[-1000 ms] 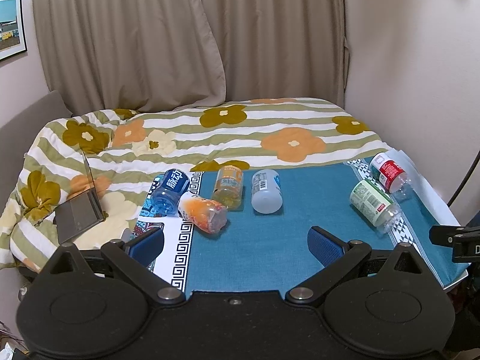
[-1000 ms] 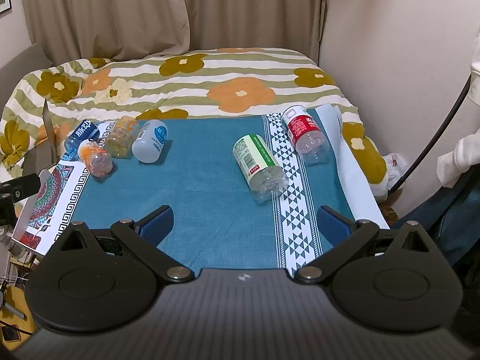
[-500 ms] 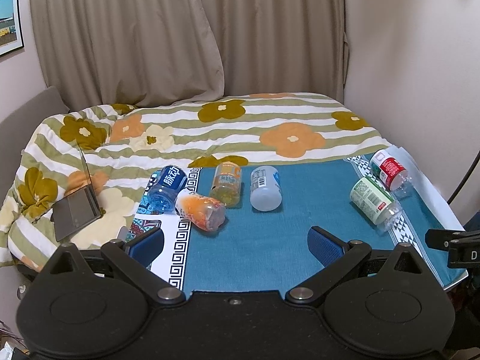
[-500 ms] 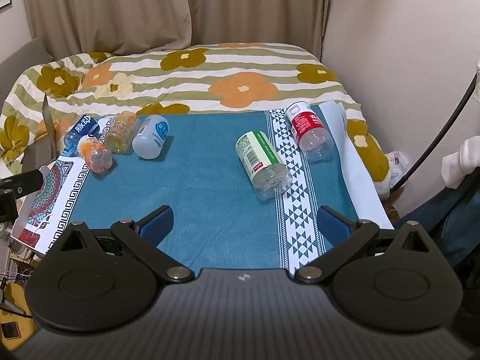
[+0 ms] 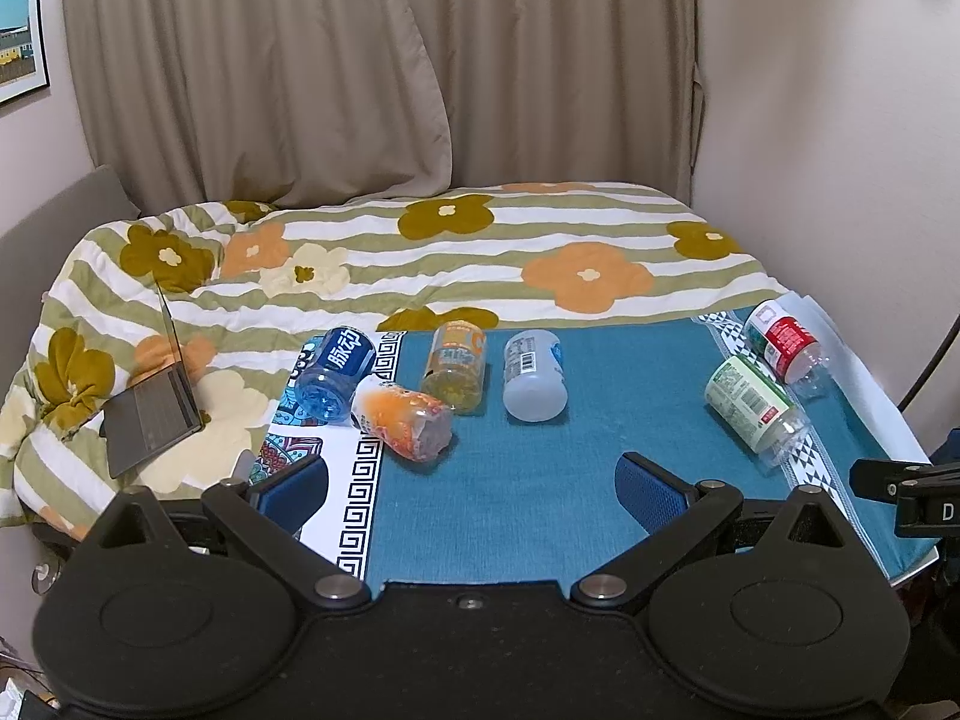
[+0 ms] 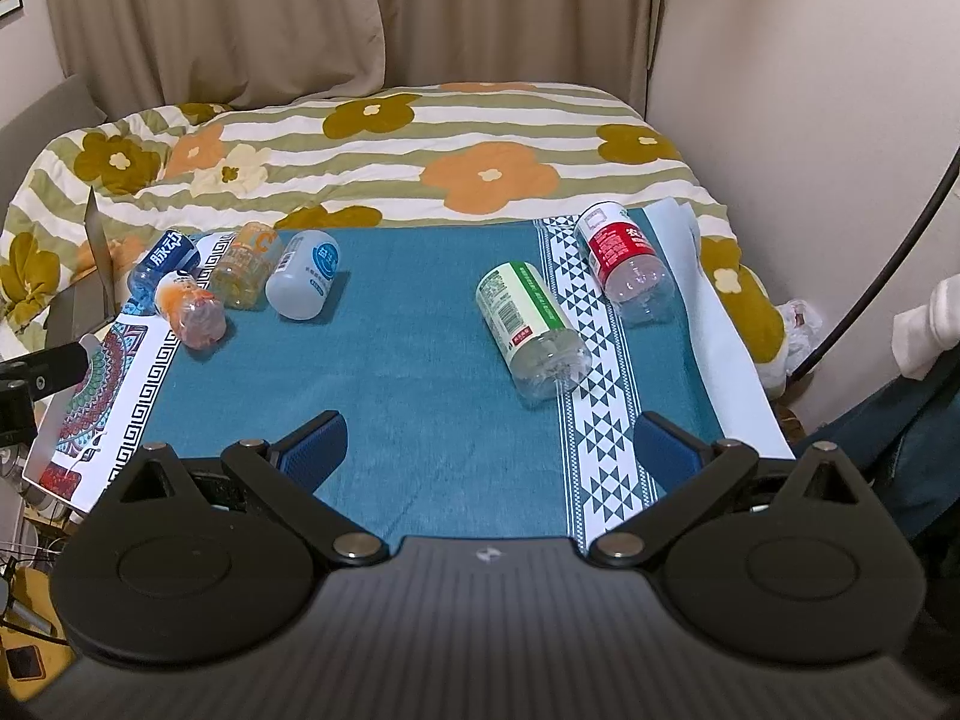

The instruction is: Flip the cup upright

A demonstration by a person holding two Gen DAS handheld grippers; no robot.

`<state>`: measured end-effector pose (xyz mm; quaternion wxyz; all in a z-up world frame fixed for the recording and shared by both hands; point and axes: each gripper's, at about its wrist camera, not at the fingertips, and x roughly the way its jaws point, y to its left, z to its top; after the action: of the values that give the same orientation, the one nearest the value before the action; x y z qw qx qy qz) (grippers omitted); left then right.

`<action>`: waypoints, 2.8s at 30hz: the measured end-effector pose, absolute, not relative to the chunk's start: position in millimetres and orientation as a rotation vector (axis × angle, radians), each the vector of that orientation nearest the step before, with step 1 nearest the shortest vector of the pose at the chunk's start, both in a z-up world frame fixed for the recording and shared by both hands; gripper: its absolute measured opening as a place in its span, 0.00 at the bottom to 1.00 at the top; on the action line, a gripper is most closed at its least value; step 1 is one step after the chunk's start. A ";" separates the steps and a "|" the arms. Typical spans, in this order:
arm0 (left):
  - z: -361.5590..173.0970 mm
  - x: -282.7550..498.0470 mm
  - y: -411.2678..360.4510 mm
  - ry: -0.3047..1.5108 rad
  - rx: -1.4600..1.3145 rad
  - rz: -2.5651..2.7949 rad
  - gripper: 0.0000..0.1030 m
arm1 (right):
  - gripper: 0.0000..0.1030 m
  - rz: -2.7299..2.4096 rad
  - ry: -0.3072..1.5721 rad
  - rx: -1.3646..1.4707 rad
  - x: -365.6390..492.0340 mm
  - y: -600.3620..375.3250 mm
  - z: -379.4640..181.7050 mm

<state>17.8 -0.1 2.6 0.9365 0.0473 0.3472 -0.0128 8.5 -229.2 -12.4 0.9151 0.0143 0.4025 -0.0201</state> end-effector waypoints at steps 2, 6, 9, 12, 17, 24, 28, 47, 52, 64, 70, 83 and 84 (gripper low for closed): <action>2.3 18.6 0.1 0.710 0.096 -0.026 1.00 | 1.00 -0.041 0.829 0.031 8.4 -229.1 -12.5; 1.8 19.3 0.3 0.710 0.096 -0.025 1.00 | 1.00 -0.042 0.828 0.030 8.7 -228.8 -12.7; 2.0 23.5 1.2 0.713 0.092 -0.024 1.00 | 1.00 -0.041 0.829 0.029 9.1 -228.7 -12.7; 2.0 23.8 1.5 0.714 0.092 -0.024 1.00 | 1.00 -0.041 0.830 0.029 9.4 -229.0 -12.6; 1.0 30.1 2.9 0.721 0.085 -0.022 1.00 | 1.00 -0.040 0.831 0.026 9.8 -228.5 -12.7; 0.4 31.7 3.3 0.722 0.084 -0.021 1.00 | 1.00 -0.038 0.834 0.026 12.3 -227.1 -13.9; -0.8 32.6 3.4 0.724 0.084 -0.021 1.00 | 1.00 -0.039 0.835 0.024 12.7 -226.7 -13.9; 3.9 42.0 -0.9 0.757 0.057 0.022 1.00 | 1.00 0.009 0.849 0.044 26.3 -225.8 -9.9; 1.8 65.0 6.4 0.787 -0.013 0.075 1.00 | 1.00 0.087 0.847 0.006 46.5 -227.7 -6.7; -42.2 156.2 65.7 0.950 -0.332 0.130 0.99 | 1.00 0.123 0.936 -0.017 104.6 -212.2 -25.1; -70.2 190.8 91.8 1.026 -0.438 0.134 0.98 | 1.00 0.061 0.988 0.000 135.8 -200.8 -39.4; -121.1 248.4 120.4 1.151 -0.552 0.123 0.94 | 1.00 -0.017 1.075 0.041 183.2 -178.2 -70.2; -125.0 251.0 121.8 1.161 -0.563 0.122 0.93 | 1.00 -0.021 1.080 0.040 185.3 -177.4 -72.0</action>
<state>251.0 121.8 -125.0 0.7973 -0.2623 0.5406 0.0570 185.3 -177.4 -72.0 0.8574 0.0190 0.5142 -0.0099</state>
